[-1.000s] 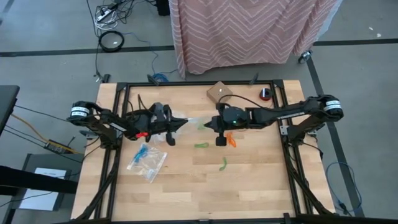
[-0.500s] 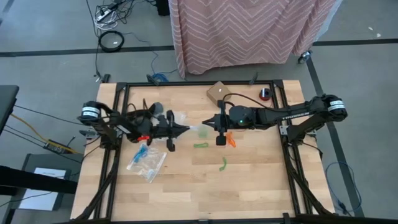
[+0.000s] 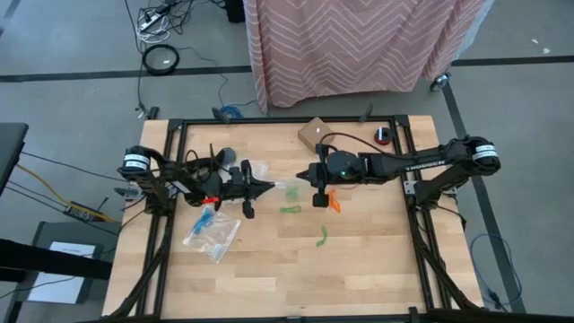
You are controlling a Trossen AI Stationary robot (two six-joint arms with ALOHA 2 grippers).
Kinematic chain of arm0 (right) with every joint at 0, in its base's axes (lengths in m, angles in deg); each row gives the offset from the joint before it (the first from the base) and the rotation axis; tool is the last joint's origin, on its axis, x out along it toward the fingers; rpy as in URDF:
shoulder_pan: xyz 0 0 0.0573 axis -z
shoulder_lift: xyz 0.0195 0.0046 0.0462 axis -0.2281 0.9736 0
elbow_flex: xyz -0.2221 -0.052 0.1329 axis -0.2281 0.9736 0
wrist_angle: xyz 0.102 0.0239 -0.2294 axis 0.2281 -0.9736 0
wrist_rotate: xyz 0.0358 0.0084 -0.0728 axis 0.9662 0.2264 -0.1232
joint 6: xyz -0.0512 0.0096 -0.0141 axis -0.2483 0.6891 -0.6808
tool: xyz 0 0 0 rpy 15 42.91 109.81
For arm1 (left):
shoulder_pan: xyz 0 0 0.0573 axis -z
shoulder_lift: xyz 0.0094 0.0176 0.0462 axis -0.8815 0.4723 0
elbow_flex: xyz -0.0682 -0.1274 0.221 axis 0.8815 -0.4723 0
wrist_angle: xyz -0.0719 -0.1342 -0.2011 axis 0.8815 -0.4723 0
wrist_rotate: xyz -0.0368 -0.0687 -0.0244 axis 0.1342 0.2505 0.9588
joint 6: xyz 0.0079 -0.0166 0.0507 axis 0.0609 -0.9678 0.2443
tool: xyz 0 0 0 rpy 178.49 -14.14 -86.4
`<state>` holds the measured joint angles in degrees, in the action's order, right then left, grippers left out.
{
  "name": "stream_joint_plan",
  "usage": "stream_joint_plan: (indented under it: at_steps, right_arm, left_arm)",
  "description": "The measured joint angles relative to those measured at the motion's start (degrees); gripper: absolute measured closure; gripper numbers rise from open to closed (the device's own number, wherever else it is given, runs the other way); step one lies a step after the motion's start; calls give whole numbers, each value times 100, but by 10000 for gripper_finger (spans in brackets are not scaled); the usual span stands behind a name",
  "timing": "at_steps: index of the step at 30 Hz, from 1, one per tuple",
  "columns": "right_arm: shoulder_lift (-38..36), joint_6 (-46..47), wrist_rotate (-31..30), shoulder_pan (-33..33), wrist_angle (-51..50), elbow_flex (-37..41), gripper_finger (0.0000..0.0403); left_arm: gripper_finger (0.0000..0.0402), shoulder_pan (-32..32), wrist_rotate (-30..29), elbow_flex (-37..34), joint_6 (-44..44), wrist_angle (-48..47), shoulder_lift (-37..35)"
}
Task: Sort rubber bands
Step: Put the green rubber band into the transparent zip bag
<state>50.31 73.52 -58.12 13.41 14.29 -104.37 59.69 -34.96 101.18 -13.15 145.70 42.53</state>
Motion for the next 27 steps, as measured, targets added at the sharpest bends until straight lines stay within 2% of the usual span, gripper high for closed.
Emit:
stream_joint_plan:
  at_steps: [5, 13, 17, 22, 27]
  right_arm:
    - [403, 118, 317, 165, 136, 0, 403]
    - [911, 99, 402, 191, 305, 0, 403]
    - [852, 82, 402, 136, 375, 0, 403]
    - [438, -46, 80, 90, 384, -2, 403]
    - [352, 72, 449, 57, 356, -4, 403]
  left_arm:
    - [401, 0, 0, 4, -5, -2, 0]
    - [401, 0, -13, 0, 0, -5, 0]
    - [401, 0, -13, -1, 6, -9, 0]
    - [401, 0, -33, -2, 92, -15, -2]
    - [401, 0, -59, -3, 111, -11, -4]
